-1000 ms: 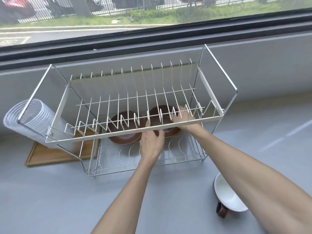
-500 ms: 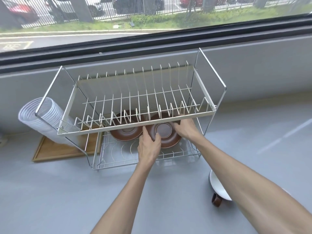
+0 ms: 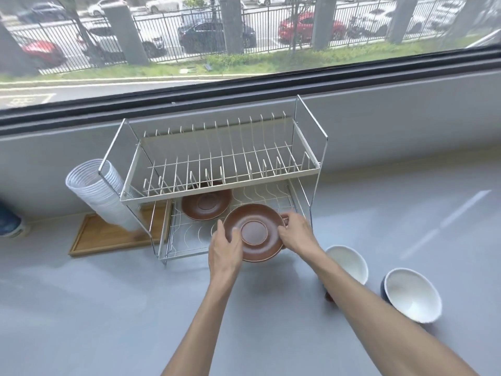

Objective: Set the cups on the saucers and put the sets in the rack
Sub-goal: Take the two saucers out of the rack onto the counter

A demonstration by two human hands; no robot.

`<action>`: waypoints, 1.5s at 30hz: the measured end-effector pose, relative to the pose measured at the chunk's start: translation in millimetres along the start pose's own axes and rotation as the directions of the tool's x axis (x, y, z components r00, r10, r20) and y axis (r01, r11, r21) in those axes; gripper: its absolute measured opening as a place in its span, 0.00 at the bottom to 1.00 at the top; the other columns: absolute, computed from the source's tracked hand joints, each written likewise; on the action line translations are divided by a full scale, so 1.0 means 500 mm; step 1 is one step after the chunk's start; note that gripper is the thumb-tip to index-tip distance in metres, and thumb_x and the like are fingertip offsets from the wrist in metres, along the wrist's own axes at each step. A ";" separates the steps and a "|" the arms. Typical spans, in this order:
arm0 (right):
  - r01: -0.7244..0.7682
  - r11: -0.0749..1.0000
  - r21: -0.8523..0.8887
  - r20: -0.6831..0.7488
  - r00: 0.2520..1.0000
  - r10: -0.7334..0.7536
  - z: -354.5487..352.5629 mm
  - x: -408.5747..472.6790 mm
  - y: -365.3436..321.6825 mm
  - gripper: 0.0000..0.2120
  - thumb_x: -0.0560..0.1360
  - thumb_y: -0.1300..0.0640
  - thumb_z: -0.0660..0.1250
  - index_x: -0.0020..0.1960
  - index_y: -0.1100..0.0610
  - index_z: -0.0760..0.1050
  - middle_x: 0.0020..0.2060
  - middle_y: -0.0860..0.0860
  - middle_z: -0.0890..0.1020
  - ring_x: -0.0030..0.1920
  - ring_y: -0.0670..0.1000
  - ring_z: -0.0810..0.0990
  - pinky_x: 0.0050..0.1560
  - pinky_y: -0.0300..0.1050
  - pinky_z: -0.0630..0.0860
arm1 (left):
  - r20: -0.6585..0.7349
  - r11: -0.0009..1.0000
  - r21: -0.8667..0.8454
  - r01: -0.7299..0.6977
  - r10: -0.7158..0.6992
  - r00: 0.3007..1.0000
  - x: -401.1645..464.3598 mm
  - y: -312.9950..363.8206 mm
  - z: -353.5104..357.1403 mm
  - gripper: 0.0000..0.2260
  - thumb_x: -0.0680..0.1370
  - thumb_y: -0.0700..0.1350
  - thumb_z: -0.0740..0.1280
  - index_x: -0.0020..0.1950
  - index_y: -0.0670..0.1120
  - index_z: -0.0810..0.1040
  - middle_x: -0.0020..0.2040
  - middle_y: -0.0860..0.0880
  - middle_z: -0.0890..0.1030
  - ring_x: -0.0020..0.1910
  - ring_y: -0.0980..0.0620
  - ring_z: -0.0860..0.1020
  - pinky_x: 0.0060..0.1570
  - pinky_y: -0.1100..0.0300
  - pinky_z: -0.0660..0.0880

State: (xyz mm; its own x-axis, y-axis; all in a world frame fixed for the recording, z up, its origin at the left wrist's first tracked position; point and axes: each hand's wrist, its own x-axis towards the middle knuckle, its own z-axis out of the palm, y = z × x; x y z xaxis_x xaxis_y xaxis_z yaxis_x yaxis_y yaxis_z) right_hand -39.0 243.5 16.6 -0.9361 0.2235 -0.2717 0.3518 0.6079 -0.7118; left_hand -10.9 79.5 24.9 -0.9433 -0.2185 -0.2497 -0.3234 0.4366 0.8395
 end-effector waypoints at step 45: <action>-0.450 0.807 0.382 -0.187 0.818 0.544 -0.053 -0.499 0.476 0.13 0.74 0.54 0.64 0.58 0.51 0.76 0.44 0.45 0.82 0.45 0.55 0.84 0.51 0.58 0.82 | 0.553 0.980 0.187 -0.065 -0.050 0.832 -0.424 -0.129 0.215 0.29 0.80 0.56 0.57 0.81 0.53 0.57 0.78 0.48 0.67 0.75 0.49 0.66 0.73 0.49 0.63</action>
State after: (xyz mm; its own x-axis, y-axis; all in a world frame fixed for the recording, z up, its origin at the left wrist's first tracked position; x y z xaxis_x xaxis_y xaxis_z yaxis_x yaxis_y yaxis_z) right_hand 278.0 352.6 -68.1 -0.5752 0.6561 -0.4885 0.7076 0.0994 -0.6996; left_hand 201.9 191.2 -28.2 -0.8097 0.2787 -0.5165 -0.2695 0.6053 0.7490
